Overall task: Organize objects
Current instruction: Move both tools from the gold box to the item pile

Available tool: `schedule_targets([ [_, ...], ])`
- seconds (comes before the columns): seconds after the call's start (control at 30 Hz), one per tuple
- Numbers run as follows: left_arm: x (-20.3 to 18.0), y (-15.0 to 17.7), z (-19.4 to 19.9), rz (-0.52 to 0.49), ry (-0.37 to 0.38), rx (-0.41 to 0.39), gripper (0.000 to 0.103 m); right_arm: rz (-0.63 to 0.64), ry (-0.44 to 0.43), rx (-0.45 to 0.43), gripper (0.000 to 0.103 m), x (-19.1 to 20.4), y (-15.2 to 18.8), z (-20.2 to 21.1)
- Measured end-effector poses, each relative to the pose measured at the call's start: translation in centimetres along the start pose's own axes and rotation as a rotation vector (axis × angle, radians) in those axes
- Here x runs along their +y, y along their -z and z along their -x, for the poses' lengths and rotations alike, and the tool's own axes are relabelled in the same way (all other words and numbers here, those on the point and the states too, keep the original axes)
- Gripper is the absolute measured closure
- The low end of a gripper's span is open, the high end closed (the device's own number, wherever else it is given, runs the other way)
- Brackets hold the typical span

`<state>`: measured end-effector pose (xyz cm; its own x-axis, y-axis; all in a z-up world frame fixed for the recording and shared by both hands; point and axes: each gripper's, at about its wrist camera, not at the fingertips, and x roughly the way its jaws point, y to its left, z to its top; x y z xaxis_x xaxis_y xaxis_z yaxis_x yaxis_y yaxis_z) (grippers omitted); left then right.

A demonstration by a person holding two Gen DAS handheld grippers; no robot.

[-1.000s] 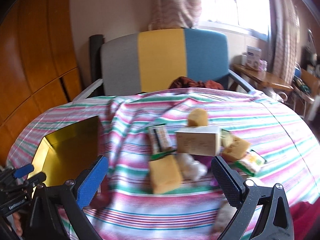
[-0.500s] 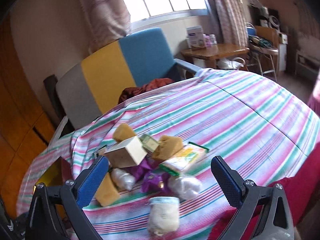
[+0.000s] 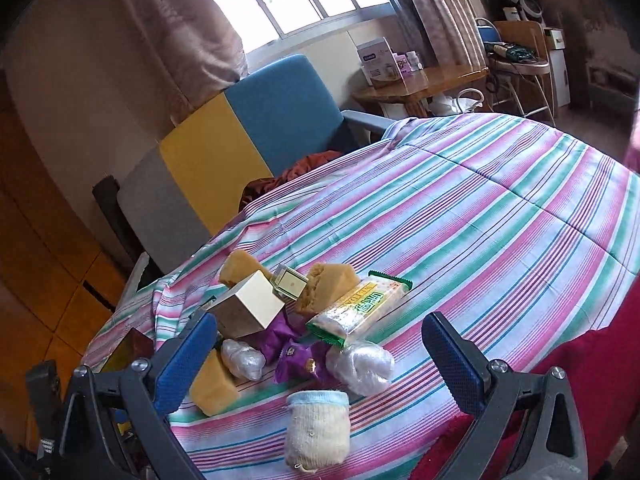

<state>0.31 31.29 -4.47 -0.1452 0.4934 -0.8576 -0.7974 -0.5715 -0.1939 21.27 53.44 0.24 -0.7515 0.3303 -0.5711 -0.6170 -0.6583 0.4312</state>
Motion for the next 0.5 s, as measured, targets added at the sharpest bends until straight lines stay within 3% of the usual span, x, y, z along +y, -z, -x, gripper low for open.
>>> schedule_targets([
  [0.13, -0.5, -1.7, -2.2, 0.042, -0.002, 0.023, 0.02, 0.02, -0.003, -0.007, 0.0, 0.3, 0.1, 0.1],
  [0.27, 0.0, -3.2, -4.1, 0.117, -0.027, 0.045, 0.018, 0.016, -0.018, -0.007, 0.0, 0.2, 0.1, 0.1],
  [0.4, -0.2, -3.9, -6.3, 0.122, -0.074, 0.083, 0.017, 0.002, -0.035, 0.003, 0.0, -0.1, 0.0, 0.0],
  [0.5, 0.2, -3.7, -7.2, 0.133, -0.11, 0.069, 0.025, -0.001, -0.042, 0.013, 0.0, -0.2, 0.0, -0.2],
])
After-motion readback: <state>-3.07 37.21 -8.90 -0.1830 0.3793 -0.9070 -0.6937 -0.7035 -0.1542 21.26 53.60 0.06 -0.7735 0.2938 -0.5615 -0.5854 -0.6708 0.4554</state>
